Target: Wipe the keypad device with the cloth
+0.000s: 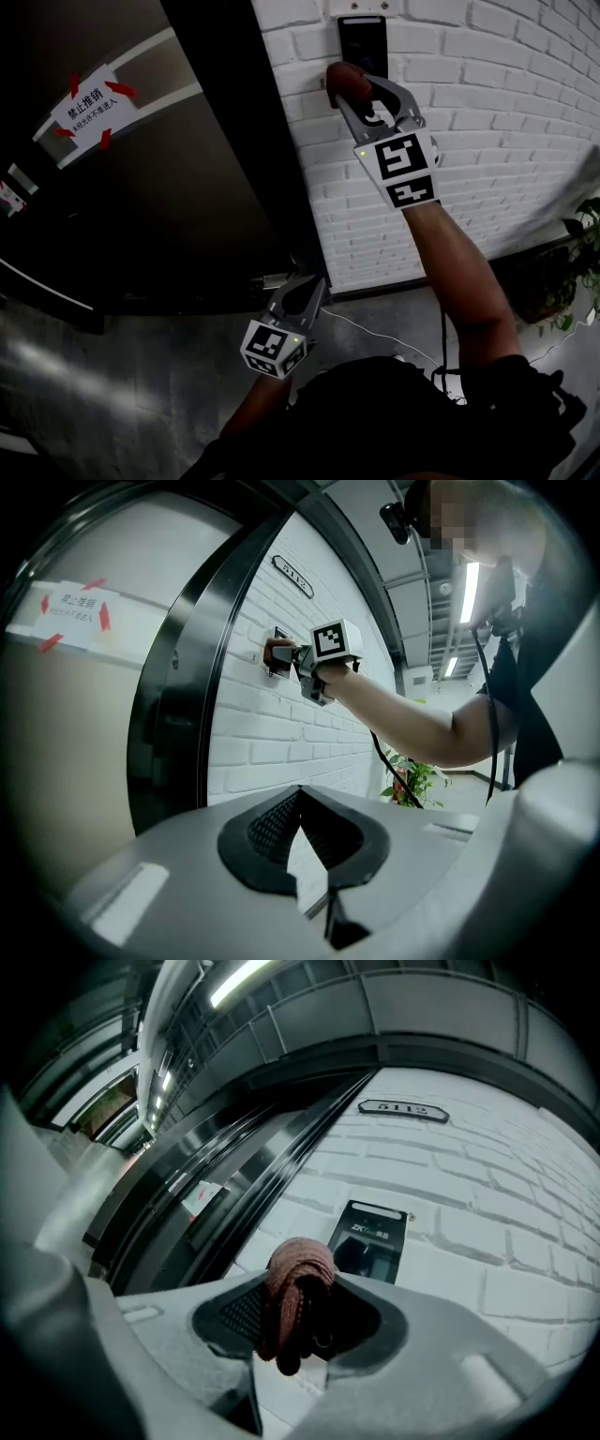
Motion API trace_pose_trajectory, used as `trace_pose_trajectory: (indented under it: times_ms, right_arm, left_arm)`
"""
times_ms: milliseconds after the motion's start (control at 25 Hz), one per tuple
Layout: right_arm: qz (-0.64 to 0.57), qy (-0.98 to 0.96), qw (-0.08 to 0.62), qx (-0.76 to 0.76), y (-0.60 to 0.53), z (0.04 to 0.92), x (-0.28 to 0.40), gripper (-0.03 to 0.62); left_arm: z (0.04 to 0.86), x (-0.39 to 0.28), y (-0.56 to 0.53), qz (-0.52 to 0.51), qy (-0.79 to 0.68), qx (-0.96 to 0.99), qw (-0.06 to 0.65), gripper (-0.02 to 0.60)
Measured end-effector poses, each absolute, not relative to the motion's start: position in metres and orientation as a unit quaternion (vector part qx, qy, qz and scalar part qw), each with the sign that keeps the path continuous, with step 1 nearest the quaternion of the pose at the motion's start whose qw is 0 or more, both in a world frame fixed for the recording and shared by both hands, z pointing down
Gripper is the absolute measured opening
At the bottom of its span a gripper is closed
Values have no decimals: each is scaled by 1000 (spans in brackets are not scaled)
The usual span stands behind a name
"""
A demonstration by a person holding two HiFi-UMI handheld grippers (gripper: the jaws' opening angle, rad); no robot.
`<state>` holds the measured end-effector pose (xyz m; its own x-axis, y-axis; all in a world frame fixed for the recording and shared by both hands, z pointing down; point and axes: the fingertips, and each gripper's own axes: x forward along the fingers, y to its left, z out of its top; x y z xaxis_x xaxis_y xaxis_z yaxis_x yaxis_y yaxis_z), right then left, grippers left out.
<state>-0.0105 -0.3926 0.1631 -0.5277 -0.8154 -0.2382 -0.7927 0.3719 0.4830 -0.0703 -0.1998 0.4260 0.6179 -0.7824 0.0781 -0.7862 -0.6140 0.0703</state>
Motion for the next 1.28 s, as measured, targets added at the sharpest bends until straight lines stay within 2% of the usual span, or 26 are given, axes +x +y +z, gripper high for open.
trace_pose_trajectory:
  times_ms: [1280]
  right_arm:
    - [-280, -801, 34, 529, -402, 162, 46, 144]
  left_arm:
    - [421, -55, -199, 22, -421, 906, 51, 16]
